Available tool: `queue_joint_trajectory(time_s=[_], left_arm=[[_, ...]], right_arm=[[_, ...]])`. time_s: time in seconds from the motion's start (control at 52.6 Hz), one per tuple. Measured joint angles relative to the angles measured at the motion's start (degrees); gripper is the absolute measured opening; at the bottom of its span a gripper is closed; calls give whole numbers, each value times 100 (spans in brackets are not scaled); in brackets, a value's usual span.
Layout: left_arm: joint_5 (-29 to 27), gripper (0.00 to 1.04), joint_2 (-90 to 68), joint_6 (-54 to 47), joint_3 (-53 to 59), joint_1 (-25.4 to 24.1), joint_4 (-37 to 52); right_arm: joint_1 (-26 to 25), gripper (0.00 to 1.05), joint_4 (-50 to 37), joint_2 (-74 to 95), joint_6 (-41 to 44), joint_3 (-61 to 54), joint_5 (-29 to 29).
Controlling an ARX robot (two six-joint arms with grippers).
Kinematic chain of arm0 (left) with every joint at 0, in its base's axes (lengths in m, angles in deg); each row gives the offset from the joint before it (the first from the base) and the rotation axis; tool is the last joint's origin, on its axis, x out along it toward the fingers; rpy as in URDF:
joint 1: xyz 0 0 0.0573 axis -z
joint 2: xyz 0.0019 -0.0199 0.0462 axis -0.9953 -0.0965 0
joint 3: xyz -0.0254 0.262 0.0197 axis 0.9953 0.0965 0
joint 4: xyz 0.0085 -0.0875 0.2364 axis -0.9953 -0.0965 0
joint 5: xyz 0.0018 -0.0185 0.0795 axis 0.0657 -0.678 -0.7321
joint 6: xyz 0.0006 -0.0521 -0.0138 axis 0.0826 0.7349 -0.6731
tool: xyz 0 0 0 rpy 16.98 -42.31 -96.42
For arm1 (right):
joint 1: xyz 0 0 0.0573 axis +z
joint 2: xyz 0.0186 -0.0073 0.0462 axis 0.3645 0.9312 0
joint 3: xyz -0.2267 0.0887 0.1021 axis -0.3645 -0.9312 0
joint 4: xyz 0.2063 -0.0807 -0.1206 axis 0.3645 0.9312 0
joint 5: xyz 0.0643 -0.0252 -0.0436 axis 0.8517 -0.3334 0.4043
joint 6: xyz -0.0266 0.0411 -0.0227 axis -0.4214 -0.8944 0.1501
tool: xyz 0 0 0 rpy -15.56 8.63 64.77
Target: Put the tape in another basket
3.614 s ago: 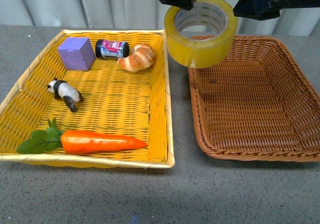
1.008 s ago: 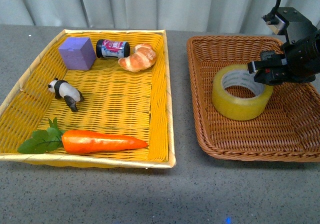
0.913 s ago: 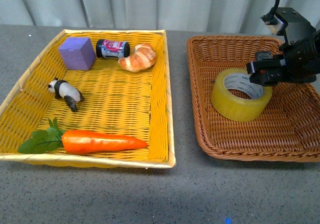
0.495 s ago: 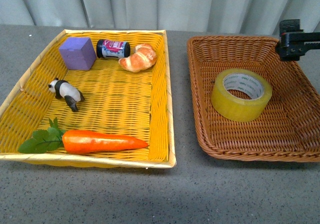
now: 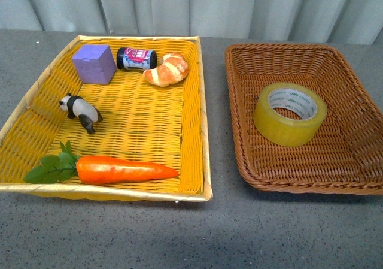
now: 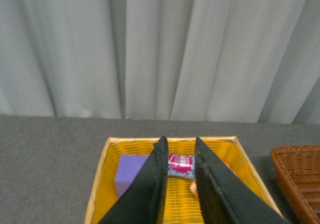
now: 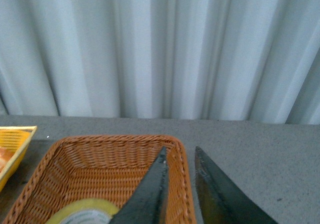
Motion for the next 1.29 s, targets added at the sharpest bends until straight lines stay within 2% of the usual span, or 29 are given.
queue_joint_trajectory(time_s=[0.095, 0.152, 0.457, 0.552, 0.666, 0.761, 1.293], left_arm=[[61, 4, 328, -9, 507, -114, 85], [138, 4, 573, -37, 800, -160, 125], [358, 4, 1705, -55, 1838, -365, 72], [691, 4, 2061, -57, 2083, -636, -57], [695, 4, 2498, -59, 2345, -726, -236], [721, 4, 2608, -57, 2649, -726, -33], [721, 4, 5095, -57, 3012, -726, -2059]], right_arm=[[4, 1, 37, -328, 0, -361, 11], [2, 1, 431, -804, -4, -568, 4], [-2, 1, 986, -2295, -9, -1392, 4], [0, 1, 1204, -2717, -9, -1578, 9], [-2, 1, 1528, -3224, -13, -1773, 7], [-2, 1, 1888, -3748, -15, -1921, 11], [-2, 1, 3974, -6225, -17, -2249, 11]])
